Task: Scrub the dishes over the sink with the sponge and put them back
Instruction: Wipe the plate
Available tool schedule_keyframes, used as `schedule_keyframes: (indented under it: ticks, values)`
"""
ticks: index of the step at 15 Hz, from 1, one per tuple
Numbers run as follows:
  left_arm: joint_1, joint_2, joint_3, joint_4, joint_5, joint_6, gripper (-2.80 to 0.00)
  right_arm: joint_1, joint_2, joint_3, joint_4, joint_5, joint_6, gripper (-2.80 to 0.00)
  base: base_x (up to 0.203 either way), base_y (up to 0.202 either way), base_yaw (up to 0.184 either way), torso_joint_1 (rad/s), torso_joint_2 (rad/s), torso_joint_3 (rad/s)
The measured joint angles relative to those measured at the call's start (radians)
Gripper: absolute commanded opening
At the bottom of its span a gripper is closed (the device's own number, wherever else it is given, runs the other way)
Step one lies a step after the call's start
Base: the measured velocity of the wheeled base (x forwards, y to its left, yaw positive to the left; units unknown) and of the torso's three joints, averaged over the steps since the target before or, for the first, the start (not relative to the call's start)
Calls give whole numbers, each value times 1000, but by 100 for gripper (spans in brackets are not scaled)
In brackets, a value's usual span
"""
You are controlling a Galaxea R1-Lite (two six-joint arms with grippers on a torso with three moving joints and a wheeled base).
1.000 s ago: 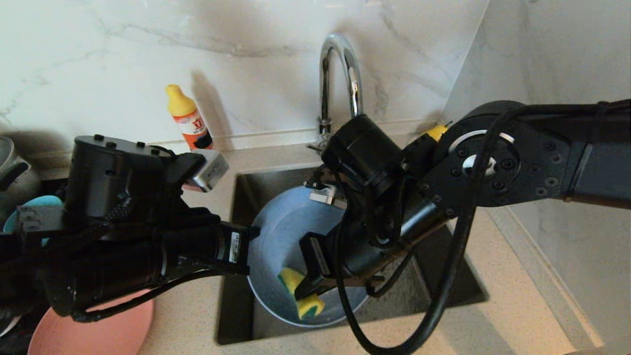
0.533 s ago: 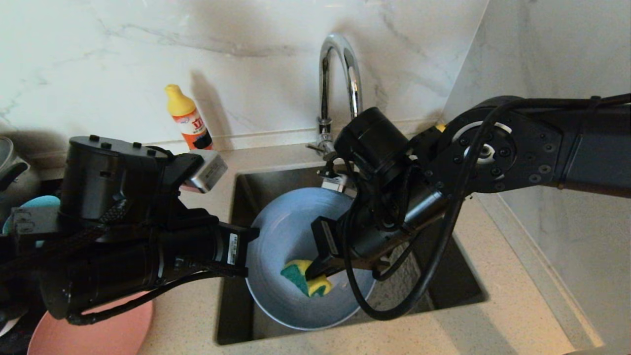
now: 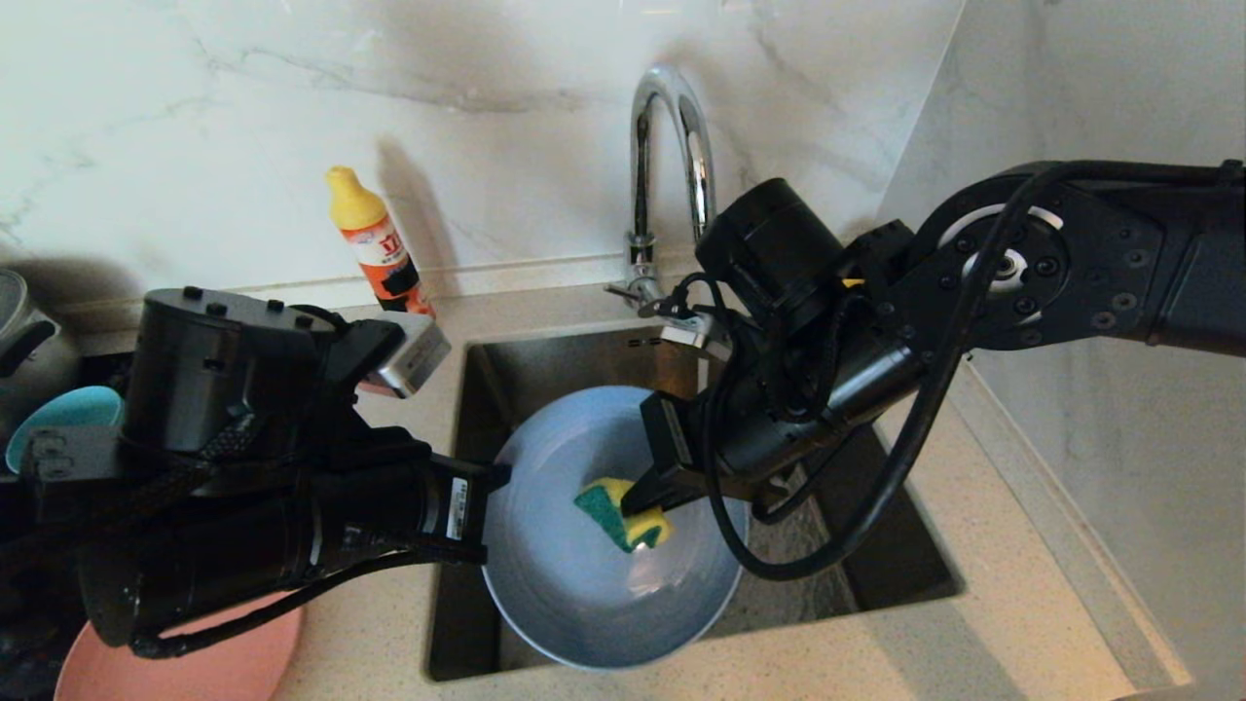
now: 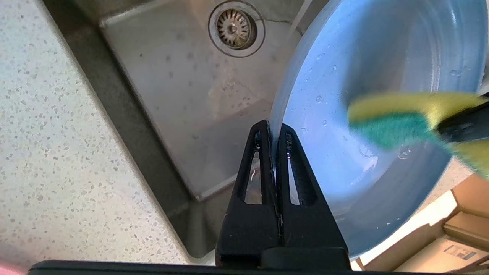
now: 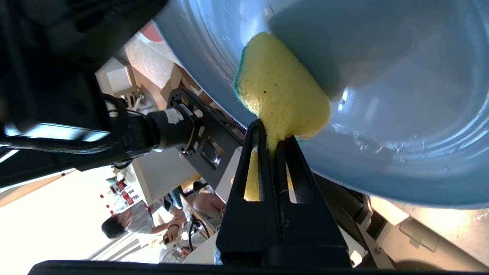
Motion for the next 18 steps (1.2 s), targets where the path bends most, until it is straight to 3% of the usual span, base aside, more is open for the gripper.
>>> schedule_keyframes:
  ticks: [9,18]
  values:
    - [-2,-5,13,0,1,2,-280,10,17,-3,-49,-1,-4,-280,0,0,0,0,0,0]
    - [-3,-8,22,-1,-1,1,-280,110,36,-2,-48,0,-5,-280,0,0,0,0,0,0]
